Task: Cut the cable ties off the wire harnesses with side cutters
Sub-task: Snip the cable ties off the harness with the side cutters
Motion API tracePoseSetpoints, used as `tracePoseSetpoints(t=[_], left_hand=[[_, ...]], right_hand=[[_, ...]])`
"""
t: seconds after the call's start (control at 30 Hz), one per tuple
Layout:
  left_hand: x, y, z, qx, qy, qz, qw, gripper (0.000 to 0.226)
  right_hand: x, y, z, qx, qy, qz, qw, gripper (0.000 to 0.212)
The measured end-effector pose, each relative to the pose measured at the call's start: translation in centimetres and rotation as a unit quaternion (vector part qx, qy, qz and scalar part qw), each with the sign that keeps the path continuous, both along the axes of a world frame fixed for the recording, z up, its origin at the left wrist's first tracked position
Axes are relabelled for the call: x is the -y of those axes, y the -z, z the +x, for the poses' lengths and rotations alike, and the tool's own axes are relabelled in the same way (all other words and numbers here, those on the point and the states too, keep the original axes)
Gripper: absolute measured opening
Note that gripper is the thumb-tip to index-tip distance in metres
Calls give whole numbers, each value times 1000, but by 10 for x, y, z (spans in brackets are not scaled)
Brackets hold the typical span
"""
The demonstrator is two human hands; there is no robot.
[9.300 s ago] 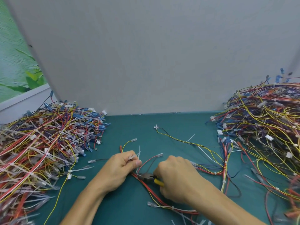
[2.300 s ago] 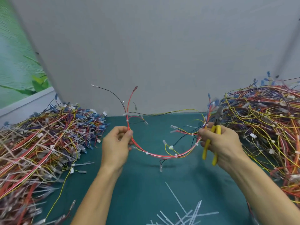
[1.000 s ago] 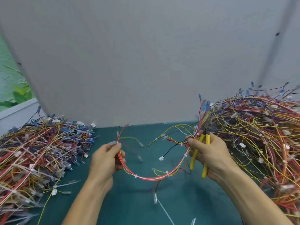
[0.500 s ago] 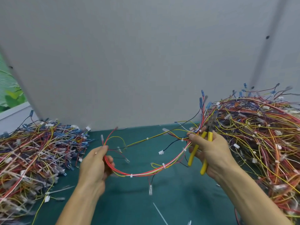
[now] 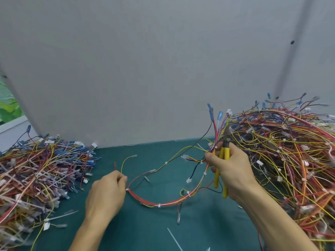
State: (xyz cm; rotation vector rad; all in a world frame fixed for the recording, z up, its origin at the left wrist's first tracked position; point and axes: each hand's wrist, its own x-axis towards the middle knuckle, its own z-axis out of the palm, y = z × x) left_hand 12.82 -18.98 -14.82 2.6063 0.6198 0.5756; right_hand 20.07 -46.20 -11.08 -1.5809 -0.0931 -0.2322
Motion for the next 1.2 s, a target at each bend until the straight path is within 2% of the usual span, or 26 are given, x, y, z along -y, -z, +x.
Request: tracePoseSetpoints(t=[0.07,0.1,0.13,0.2,0.23,0.27,0.3,0.37,0.4,0.43,0.47,0.57,0.6,0.67,0.7,0.77,0.83,0.9,1.0,1.07,1.13,1.2], left_hand=[[7,-5,2,90,39,-140,985,21],[11,-10,3,144,51,-246,957,20],[15,-15,3,195,65,-364,908,17],[27,-27,0,249,139,-587,758,11],[34,-30,0,251,182,-646,697,23],[40,-31,-1,234,217,-660,680,35],[48,-30,-1,204,240,-637,704,48],[68,-24,-5,119,275,-508,807,63],[78,-21,-6,80,291,-426,853,58],[89,-18,-8,51,312,-360,878,45],[98,-15,-9,27,333,-321,886,36],[114,-5,-10,21,320,-319,892,22],[116,-3,-10,35,305,-360,881,17],[118,-2,-9,62,265,-477,836,16],[118,-4,-10,71,244,-528,810,16],[115,-6,-8,88,207,-585,779,15],[113,-8,-7,103,189,-606,766,13],[111,-8,-6,119,186,-608,763,13],[112,-6,-5,138,191,-590,772,16],[113,-6,-6,143,219,-551,793,17],[113,-6,-7,142,257,-467,834,22],[113,-4,-9,159,277,-339,885,30]], right_hand=[[1,-1,-1,6,9,-36,999,19],[2,-2,-2,8,14,-59,998,17],[2,-4,-3,8,16,-81,997,16],[2,-6,-4,-1,12,-116,993,15],[1,-7,-5,-15,4,-120,993,15],[0,-8,-7,-42,-12,-101,994,17],[-3,-9,-9,-78,-36,-60,995,18],[-9,-12,-12,-149,-82,34,985,19],[-12,-13,-14,-172,-96,62,978,19],[-14,-14,-16,-187,-107,80,973,18],[-15,-15,-17,-193,-118,93,970,16],[-16,-20,-24,-176,-157,93,967,18],[-16,-21,-26,-159,-168,68,971,21],[-18,-22,-29,-103,-162,5,981,21],[-18,-22,-30,-59,-131,-25,989,17],[-15,-24,-29,47,-24,-84,995,9],[-11,-28,-31,118,53,-145,981,14],[-9,-34,-35,139,56,-180,972,21],[-17,-34,-43,103,-9,-280,955,26],[-24,-29,-47,67,-58,-347,934,32],[-29,-23,-48,37,-77,-361,929,37],[-32,-16,-47,24,-73,-341,937,38]])
